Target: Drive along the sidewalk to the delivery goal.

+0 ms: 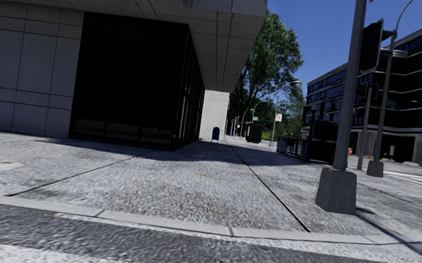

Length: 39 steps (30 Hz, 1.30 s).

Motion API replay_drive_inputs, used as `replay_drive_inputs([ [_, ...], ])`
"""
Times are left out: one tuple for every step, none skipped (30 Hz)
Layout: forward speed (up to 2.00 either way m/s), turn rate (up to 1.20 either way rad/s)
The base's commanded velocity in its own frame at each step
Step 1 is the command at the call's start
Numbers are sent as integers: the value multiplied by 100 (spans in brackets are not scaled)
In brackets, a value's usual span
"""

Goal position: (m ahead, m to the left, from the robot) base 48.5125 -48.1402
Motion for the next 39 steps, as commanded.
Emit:
replay_drive_inputs([
  [200, 0],
  [200, 0],
  [200, 0],
  [200, 0],
  [200, 0],
  [200, -2],
  [200, -8],
  [200, -8],
  [200, -15],
  [200, -21],
  [200, -21],
  [200, -23],
  [200, -25],
  [200, -25],
  [200, -25],
  [200, -25],
  [200, -25],
  [200, -25],
  [200, -25],
  [200, -25],
  [200, -25],
  [200, -25],
  [183, -25],
  [170, -25],
  [170, -25],
  [165, -25],
  [163, -25],
  [162, -25],
  [162, -25],
  [161, -25],
  [161, -25],
  [161, -25],
  [161, -25],
  [161, -25],
  [161, -25],
  [161, -25],
  [161, -25],
  [161, -25],
  [161, -25],
])
